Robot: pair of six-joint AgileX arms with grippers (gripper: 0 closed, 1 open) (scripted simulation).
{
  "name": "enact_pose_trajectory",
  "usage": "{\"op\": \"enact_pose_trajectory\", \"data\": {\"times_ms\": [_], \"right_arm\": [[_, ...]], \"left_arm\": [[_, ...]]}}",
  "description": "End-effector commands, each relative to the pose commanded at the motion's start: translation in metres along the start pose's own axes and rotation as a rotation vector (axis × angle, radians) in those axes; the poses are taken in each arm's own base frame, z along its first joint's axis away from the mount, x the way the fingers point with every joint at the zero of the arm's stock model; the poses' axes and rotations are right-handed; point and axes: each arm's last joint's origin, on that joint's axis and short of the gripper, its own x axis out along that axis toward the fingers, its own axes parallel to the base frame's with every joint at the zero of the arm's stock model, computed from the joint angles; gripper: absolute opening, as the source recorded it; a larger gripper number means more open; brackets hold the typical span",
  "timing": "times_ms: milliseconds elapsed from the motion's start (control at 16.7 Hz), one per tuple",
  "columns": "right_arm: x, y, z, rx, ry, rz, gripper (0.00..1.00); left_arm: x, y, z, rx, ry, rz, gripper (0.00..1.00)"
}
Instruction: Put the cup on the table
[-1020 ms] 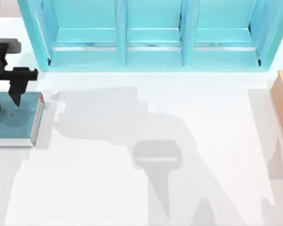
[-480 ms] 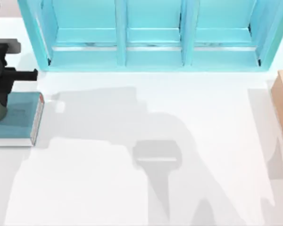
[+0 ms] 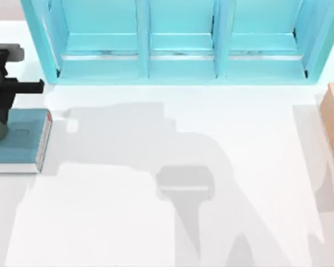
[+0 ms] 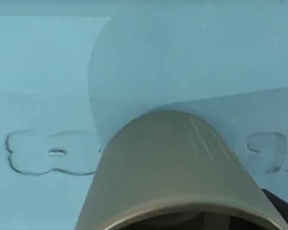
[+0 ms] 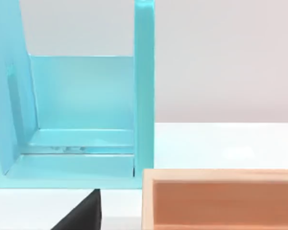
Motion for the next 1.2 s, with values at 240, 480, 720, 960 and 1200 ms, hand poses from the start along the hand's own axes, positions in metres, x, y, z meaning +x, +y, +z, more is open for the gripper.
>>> {"op": "enact_pose_trajectory", "data": {"times_ms": [240,480,720,960,1200], "right_arm": [[0.000,0.000,0.000,0.000,0.000,0.000,1.00],[0.000,0.000,0.000,0.000,0.000,0.000,1.00],[0.000,0.000,0.000,0.000,0.000,0.000,1.00],[0.000,0.000,0.000,0.000,0.000,0.000,1.00],[0.000,0.000,0.000,0.000,0.000,0.000,1.00]], "left_arm": [[-0.027,0.000,0.000,0.000,0.010,0.000,0.00],[-0.045,0.001,-0.001,-0.001,0.001,0.000,0.00],[-0.043,0.000,0.000,-0.001,0.007,0.000,0.00],[-0.049,-0.045,0.000,0.006,-0.003,-0.001,0.00],[-0.059,-0.126,-0.016,-0.002,-0.021,-0.008,0.00]]}}
